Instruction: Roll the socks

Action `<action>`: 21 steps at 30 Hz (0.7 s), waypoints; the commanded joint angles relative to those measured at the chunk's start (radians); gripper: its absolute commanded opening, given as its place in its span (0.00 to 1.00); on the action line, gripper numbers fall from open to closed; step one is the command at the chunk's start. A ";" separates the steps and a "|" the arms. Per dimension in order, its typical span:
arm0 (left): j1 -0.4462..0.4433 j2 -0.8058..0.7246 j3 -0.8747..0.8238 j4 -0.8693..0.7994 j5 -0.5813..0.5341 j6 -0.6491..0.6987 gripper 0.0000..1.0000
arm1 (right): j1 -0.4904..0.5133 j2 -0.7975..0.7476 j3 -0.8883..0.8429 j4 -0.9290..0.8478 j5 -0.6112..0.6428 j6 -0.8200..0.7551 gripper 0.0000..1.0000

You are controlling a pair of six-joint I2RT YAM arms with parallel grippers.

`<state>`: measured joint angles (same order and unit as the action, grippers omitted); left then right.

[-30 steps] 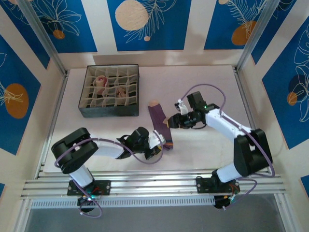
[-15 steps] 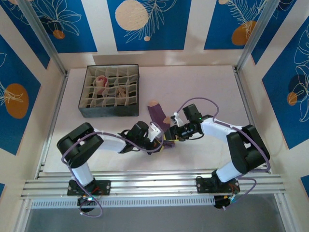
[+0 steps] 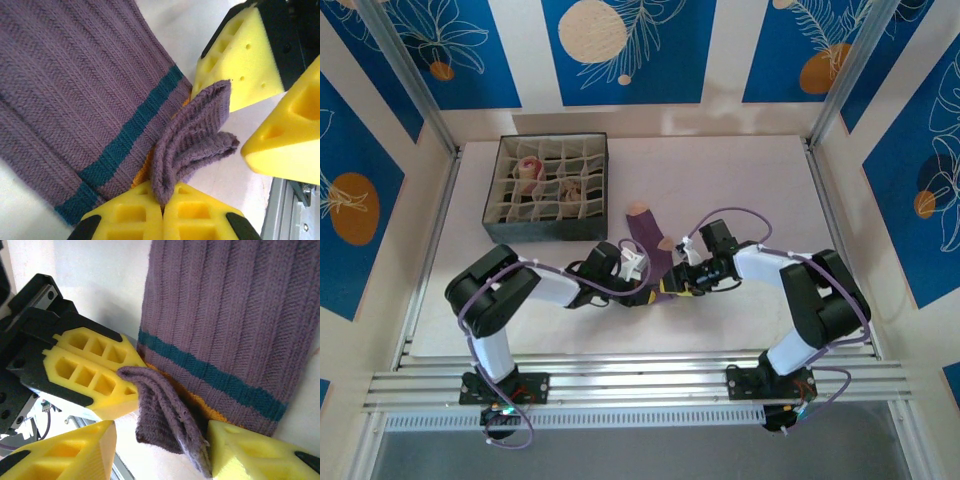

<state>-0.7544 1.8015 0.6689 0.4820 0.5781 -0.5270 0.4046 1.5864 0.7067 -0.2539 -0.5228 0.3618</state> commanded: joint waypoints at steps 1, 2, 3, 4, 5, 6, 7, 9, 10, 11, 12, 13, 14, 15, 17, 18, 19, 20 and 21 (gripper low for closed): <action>0.017 0.036 0.011 -0.024 0.015 -0.058 0.00 | 0.012 0.028 0.024 -0.016 0.001 -0.002 0.51; 0.021 0.042 0.014 -0.019 0.022 -0.072 0.00 | 0.018 0.034 0.029 -0.020 0.009 -0.004 0.51; 0.024 0.047 0.014 -0.012 0.026 -0.083 0.00 | 0.023 0.039 0.033 -0.024 0.018 -0.008 0.51; 0.028 0.055 0.015 -0.005 0.029 -0.101 0.00 | 0.030 0.045 0.038 -0.030 0.031 -0.012 0.50; 0.031 0.063 0.015 0.005 0.036 -0.117 0.00 | 0.037 0.051 0.044 -0.038 0.043 -0.014 0.49; 0.032 0.069 0.015 0.015 0.041 -0.126 0.00 | 0.042 0.058 0.050 -0.046 0.053 -0.018 0.47; 0.034 0.074 0.015 0.024 0.041 -0.133 0.00 | 0.049 0.067 0.061 -0.060 0.074 -0.018 0.45; 0.034 0.072 0.011 0.033 0.030 -0.128 0.00 | 0.063 0.090 0.082 -0.091 0.110 -0.018 0.38; 0.034 0.064 0.004 0.041 0.020 -0.117 0.00 | 0.065 0.102 0.097 -0.109 0.129 -0.014 0.33; 0.035 0.052 -0.006 0.054 0.010 -0.101 0.00 | 0.067 0.117 0.112 -0.131 0.150 -0.008 0.28; 0.034 0.037 -0.017 0.062 -0.004 -0.087 0.00 | 0.068 0.132 0.126 -0.155 0.174 0.000 0.23; 0.033 0.018 -0.025 0.063 -0.023 -0.066 0.00 | 0.066 0.152 0.146 -0.189 0.202 0.010 0.18; 0.032 -0.002 -0.035 0.058 -0.035 -0.044 0.00 | 0.063 0.172 0.165 -0.220 0.224 0.018 0.15; 0.031 -0.027 -0.042 0.044 -0.058 -0.014 0.00 | 0.061 0.196 0.186 -0.257 0.242 0.026 0.12; 0.027 -0.079 -0.052 0.008 -0.092 0.057 0.07 | 0.056 0.234 0.225 -0.318 0.268 0.027 0.08; 0.025 -0.109 -0.056 -0.014 -0.104 0.105 0.14 | 0.055 0.250 0.244 -0.345 0.278 0.026 0.07; 0.022 -0.137 -0.059 -0.038 -0.115 0.157 0.23 | 0.053 0.262 0.259 -0.366 0.280 0.025 0.05; 0.020 -0.165 -0.062 -0.059 -0.123 0.206 0.30 | 0.051 0.270 0.270 -0.379 0.276 0.023 0.05; 0.017 -0.197 -0.066 -0.085 -0.138 0.264 0.32 | 0.048 0.277 0.283 -0.393 0.261 0.020 0.05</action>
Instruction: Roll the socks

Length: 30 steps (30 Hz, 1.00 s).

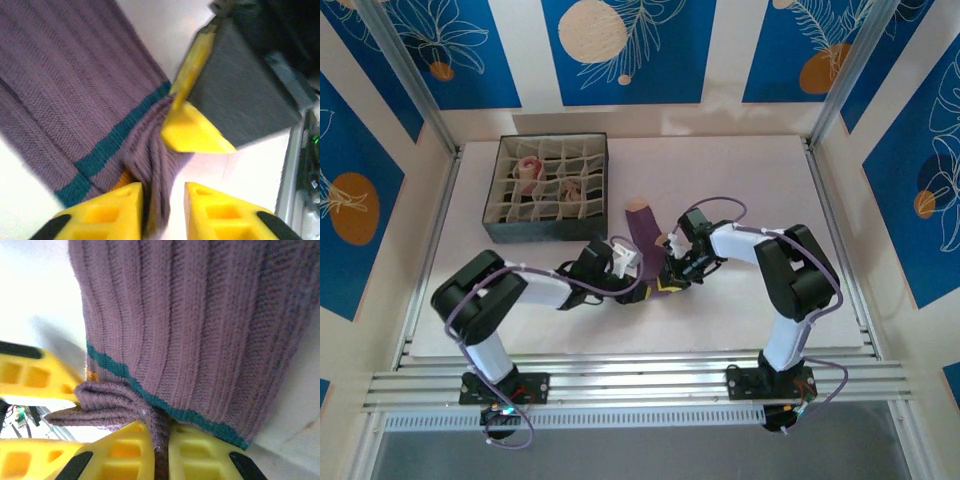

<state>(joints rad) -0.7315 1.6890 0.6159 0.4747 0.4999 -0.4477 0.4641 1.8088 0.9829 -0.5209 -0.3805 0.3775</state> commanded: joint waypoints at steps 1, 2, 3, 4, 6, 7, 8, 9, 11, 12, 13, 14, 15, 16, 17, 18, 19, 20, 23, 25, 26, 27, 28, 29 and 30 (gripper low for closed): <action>-0.011 -0.113 -0.019 -0.096 -0.071 0.241 0.33 | -0.015 0.065 0.021 -0.141 0.098 0.002 0.04; -0.016 -0.138 -0.025 -0.106 -0.077 0.298 0.33 | -0.018 0.076 0.036 -0.157 0.074 -0.006 0.04; -0.022 -0.164 -0.032 -0.117 -0.086 0.358 0.33 | -0.018 0.093 0.059 -0.185 0.057 -0.016 0.04; -0.030 -0.189 -0.039 -0.127 -0.098 0.417 0.33 | -0.019 0.111 0.084 -0.218 0.053 -0.028 0.04; -0.047 -0.224 -0.050 -0.141 -0.121 0.526 0.32 | -0.018 0.134 0.117 -0.264 0.064 -0.041 0.03; -0.065 -0.241 -0.058 -0.140 -0.143 0.593 0.31 | -0.018 0.140 0.127 -0.280 0.068 -0.047 0.03; -0.080 -0.253 -0.064 -0.136 -0.163 0.652 0.31 | -0.019 0.145 0.134 -0.290 0.069 -0.051 0.03; -0.099 -0.261 -0.072 -0.128 -0.184 0.721 0.30 | -0.021 0.150 0.140 -0.300 0.067 -0.054 0.03; -0.134 -0.265 -0.081 -0.108 -0.229 0.843 0.30 | -0.023 0.163 0.153 -0.321 0.062 -0.064 0.03; -0.152 -0.260 -0.082 -0.099 -0.257 0.904 0.30 | -0.025 0.169 0.158 -0.332 0.055 -0.070 0.03; -0.171 -0.252 -0.082 -0.089 -0.277 0.962 0.30 | -0.028 0.174 0.163 -0.340 0.046 -0.075 0.03; -0.187 -0.240 -0.081 -0.079 -0.296 1.018 0.30 | -0.029 0.178 0.165 -0.345 0.037 -0.078 0.03; -0.202 -0.224 -0.075 -0.075 -0.319 1.067 0.31 | -0.033 0.180 0.168 -0.351 0.025 -0.081 0.03; -0.213 -0.206 -0.065 -0.069 -0.342 1.104 0.33 | -0.037 0.184 0.173 -0.360 0.013 -0.084 0.03; -0.217 -0.188 -0.053 -0.070 -0.352 1.127 0.34 | -0.038 0.184 0.175 -0.368 0.012 -0.083 0.03; -0.219 -0.167 -0.039 -0.071 -0.355 1.149 0.34 | -0.039 0.184 0.179 -0.377 0.011 -0.084 0.03; -0.222 -0.146 -0.021 -0.074 -0.355 1.162 0.35 | -0.040 0.183 0.183 -0.385 0.011 -0.086 0.02; -0.224 -0.127 -0.007 -0.074 -0.354 1.173 0.35 | -0.041 0.182 0.184 -0.392 0.007 -0.088 0.02; -0.235 -0.062 0.036 -0.085 -0.362 1.206 0.36 | -0.048 0.181 0.191 -0.404 -0.005 -0.094 0.02; -0.238 -0.024 0.050 -0.067 -0.396 1.219 0.37 | -0.053 0.182 0.194 -0.410 -0.015 -0.097 0.02; -0.240 -0.010 0.050 -0.053 -0.408 1.223 0.37 | -0.054 0.182 0.195 -0.412 -0.018 -0.099 0.02; -0.239 0.002 0.048 -0.033 -0.418 1.229 0.39 | -0.056 0.181 0.195 -0.416 -0.021 -0.101 0.02; -0.239 0.014 0.048 -0.021 -0.422 1.236 0.39 | -0.055 0.183 0.196 -0.416 -0.023 -0.103 0.02; -0.239 0.023 0.050 -0.019 -0.420 1.243 0.39 | -0.057 0.185 0.197 -0.419 -0.027 -0.104 0.02; -0.239 0.033 0.055 -0.024 -0.419 1.248 0.40 | -0.059 0.185 0.197 -0.421 -0.031 -0.108 0.02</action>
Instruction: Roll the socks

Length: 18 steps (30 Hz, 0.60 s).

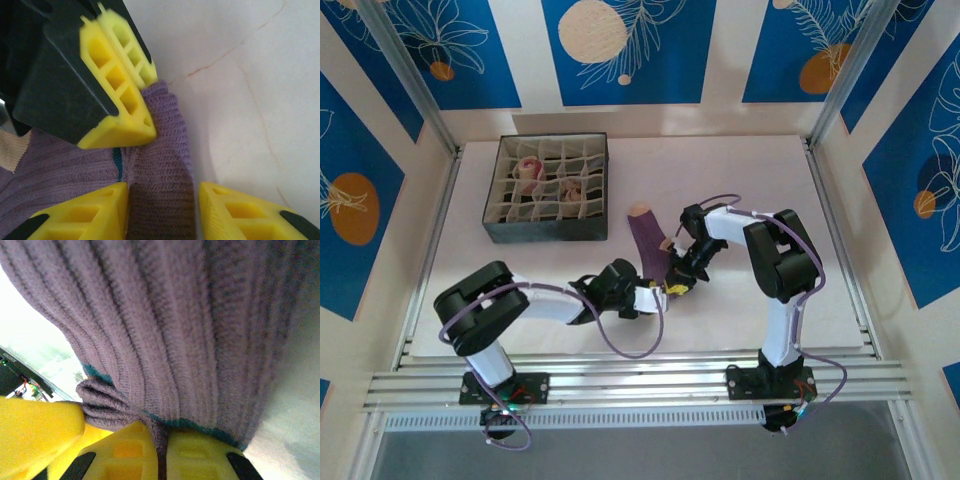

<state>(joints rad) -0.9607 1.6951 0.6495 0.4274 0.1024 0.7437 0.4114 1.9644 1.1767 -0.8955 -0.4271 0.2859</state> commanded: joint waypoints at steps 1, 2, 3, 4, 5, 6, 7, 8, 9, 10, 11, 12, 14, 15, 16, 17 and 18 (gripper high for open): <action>-0.011 0.037 0.025 0.018 -0.021 0.059 0.40 | -0.007 0.032 0.003 -0.049 0.009 -0.017 0.02; -0.013 0.045 0.027 0.013 -0.021 0.060 0.39 | -0.010 0.034 0.003 -0.049 0.004 -0.020 0.02; -0.013 0.052 0.026 0.014 -0.022 0.063 0.39 | -0.011 0.035 0.004 -0.049 -0.001 -0.021 0.02; -0.017 0.055 0.024 0.018 -0.027 0.067 0.39 | -0.011 0.036 0.004 -0.050 -0.006 -0.020 0.02; -0.020 0.056 0.019 0.026 -0.036 0.069 0.39 | -0.013 0.035 0.004 -0.049 -0.010 -0.019 0.02; -0.026 0.055 0.014 0.038 -0.052 0.073 0.39 | -0.015 0.036 0.004 -0.050 -0.014 -0.020 0.02; -0.031 0.052 0.008 0.050 -0.070 0.078 0.40 | -0.015 0.035 0.004 -0.049 -0.017 -0.020 0.02; -0.035 0.047 0.001 0.064 -0.084 0.081 0.40 | -0.014 0.037 0.004 -0.051 -0.017 -0.020 0.02; -0.038 0.042 -0.007 0.080 -0.098 0.083 0.40 | -0.015 0.040 0.004 -0.051 -0.017 -0.020 0.02; -0.039 0.036 -0.015 0.096 -0.108 0.083 0.41 | -0.017 0.041 0.004 -0.051 -0.018 -0.021 0.02; -0.039 0.023 -0.023 0.112 -0.115 0.083 0.41 | -0.016 0.044 0.004 -0.053 -0.018 -0.021 0.02; -0.041 0.010 -0.032 0.125 -0.119 0.080 0.41 | -0.019 0.048 0.003 -0.052 -0.017 -0.022 0.02; -0.042 -0.020 -0.046 0.132 -0.118 0.079 0.41 | -0.020 0.050 0.001 -0.054 -0.017 -0.022 0.02; -0.044 -0.036 -0.053 0.129 -0.120 0.079 0.41 | -0.020 0.050 0.001 -0.056 -0.017 -0.022 0.02; -0.045 -0.052 -0.059 0.128 -0.124 0.079 0.41 | -0.019 0.049 0.000 -0.057 -0.014 -0.022 0.02; -0.047 -0.068 -0.069 0.129 -0.130 0.077 0.40 | -0.020 0.048 0.001 -0.061 -0.016 -0.023 0.02; -0.048 -0.085 -0.079 0.131 -0.130 0.078 0.40 | -0.020 0.045 0.001 -0.062 -0.015 -0.022 0.02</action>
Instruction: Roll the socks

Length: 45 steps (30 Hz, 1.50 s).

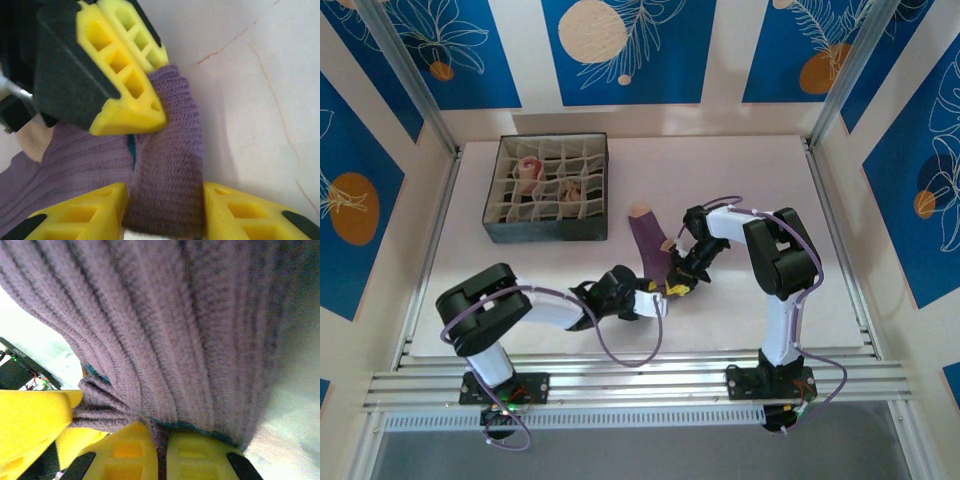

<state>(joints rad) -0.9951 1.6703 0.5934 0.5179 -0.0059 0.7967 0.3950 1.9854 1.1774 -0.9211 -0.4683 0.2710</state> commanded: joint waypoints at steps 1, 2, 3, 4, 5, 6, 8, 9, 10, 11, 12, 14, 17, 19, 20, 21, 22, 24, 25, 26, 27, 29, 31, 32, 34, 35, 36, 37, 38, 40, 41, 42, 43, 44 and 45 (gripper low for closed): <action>-0.015 -0.072 -0.028 0.039 -0.018 0.023 0.40 | -0.003 0.023 0.002 -0.038 0.027 -0.007 0.02; -0.016 -0.083 -0.034 0.036 -0.010 0.020 0.39 | -0.003 0.023 0.003 -0.040 0.029 -0.009 0.02; -0.017 -0.091 -0.036 0.025 0.003 0.017 0.38 | -0.003 0.021 0.004 -0.042 0.029 -0.007 0.02; -0.019 -0.094 -0.034 0.011 0.015 0.015 0.36 | -0.003 0.020 0.006 -0.042 0.028 -0.007 0.02; -0.023 -0.094 -0.029 -0.007 0.032 0.013 0.33 | -0.003 0.021 0.007 -0.042 0.028 -0.008 0.02; -0.025 -0.089 -0.021 -0.026 0.049 0.010 0.30 | -0.003 0.021 0.010 -0.044 0.024 -0.006 0.02; -0.030 -0.069 -0.004 -0.052 0.064 0.009 0.26 | -0.002 0.021 0.013 -0.044 0.020 -0.007 0.02; -0.034 -0.055 0.004 -0.058 0.064 0.009 0.25 | -0.002 0.021 0.014 -0.047 0.020 -0.007 0.02; -0.035 -0.043 0.013 -0.058 0.066 0.010 0.25 | -0.001 0.021 0.014 -0.047 0.020 -0.007 0.02; -0.036 -0.031 0.018 -0.058 0.071 0.009 0.25 | 0.000 0.021 0.015 -0.050 0.020 -0.008 0.02; -0.037 -0.016 0.026 -0.057 0.076 0.009 0.25 | -0.001 0.020 0.016 -0.053 0.020 -0.011 0.02; -0.037 0.013 0.042 -0.056 0.077 0.010 0.27 | -0.001 0.019 0.016 -0.058 0.018 -0.013 0.02; -0.037 0.060 0.068 -0.054 0.059 0.014 0.34 | -0.001 0.015 0.017 -0.064 0.014 -0.016 0.02; -0.038 0.085 0.082 -0.061 0.051 0.022 0.37 | -0.002 0.015 0.015 -0.065 0.010 -0.016 0.02; -0.039 0.098 0.086 -0.059 0.043 0.025 0.38 | -0.002 0.014 0.015 -0.068 0.008 -0.018 0.02; -0.039 0.110 0.088 -0.054 0.031 0.027 0.39 | -0.001 0.011 0.013 -0.068 0.004 -0.019 0.02; -0.038 0.118 0.088 -0.050 0.021 0.029 0.39 | -0.002 0.010 0.013 -0.070 -0.001 -0.020 0.02; -0.038 0.135 0.092 -0.050 0.008 0.040 0.39 | -0.001 0.006 0.011 -0.073 -0.018 -0.026 0.03; -0.039 0.141 0.095 -0.052 -0.002 0.042 0.39 | 0.001 0.003 0.011 -0.076 -0.025 -0.029 0.03; -0.039 0.146 0.100 -0.059 -0.011 0.044 0.37 | 0.000 0.003 0.011 -0.077 -0.031 -0.031 0.04; -0.039 0.149 0.105 -0.068 -0.019 0.043 0.33 | -0.001 0.002 0.010 -0.080 -0.033 -0.035 0.04; -0.036 0.151 0.121 -0.114 -0.006 0.038 0.14 | 0.002 -0.001 0.010 -0.085 -0.026 -0.040 0.08; -0.033 0.147 0.140 -0.170 0.020 0.022 0.00 | 0.007 -0.016 0.001 -0.067 -0.027 -0.041 0.18; -0.030 0.140 0.146 -0.195 0.045 0.012 0.00 | 0.007 -0.032 -0.006 -0.054 -0.028 -0.034 0.27; -0.022 0.122 0.150 -0.223 0.096 -0.015 0.00 | 0.003 -0.073 -0.023 -0.013 -0.026 -0.019 0.39; -0.017 0.108 0.152 -0.239 0.130 -0.034 0.00 | -0.002 -0.108 -0.037 0.013 -0.025 -0.006 0.43; -0.009 0.096 0.155 -0.254 0.166 -0.054 0.00 | -0.011 -0.137 -0.052 0.041 -0.026 0.007 0.46; -0.001 0.085 0.159 -0.269 0.201 -0.072 0.00 | -0.021 -0.165 -0.066 0.063 -0.027 0.018 0.48; 0.009 0.076 0.169 -0.298 0.239 -0.091 0.00 | -0.035 -0.196 -0.083 0.088 -0.031 0.029 0.49; 0.029 0.062 0.193 -0.358 0.316 -0.124 0.00 | -0.064 -0.244 -0.119 0.140 -0.044 0.049 0.48; 0.041 0.058 0.209 -0.390 0.361 -0.143 0.00 | -0.079 -0.266 -0.138 0.172 -0.061 0.058 0.48; 0.055 0.058 0.226 -0.422 0.403 -0.165 0.00 | -0.089 -0.283 -0.159 0.203 -0.083 0.067 0.45; 0.066 0.058 0.241 -0.447 0.438 -0.184 0.00 | -0.098 -0.296 -0.177 0.230 -0.103 0.071 0.43; 0.080 0.062 0.259 -0.473 0.477 -0.207 0.00 | -0.099 -0.308 -0.196 0.268 -0.131 0.078 0.39; 0.094 0.068 0.278 -0.501 0.515 -0.231 0.00 | -0.097 -0.311 -0.214 0.301 -0.160 0.082 0.36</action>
<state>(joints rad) -0.9356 1.7493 0.8192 0.1677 0.3161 0.6548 0.3012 1.6924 1.0115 -0.7338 -0.5266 0.3168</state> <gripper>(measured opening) 0.053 0.387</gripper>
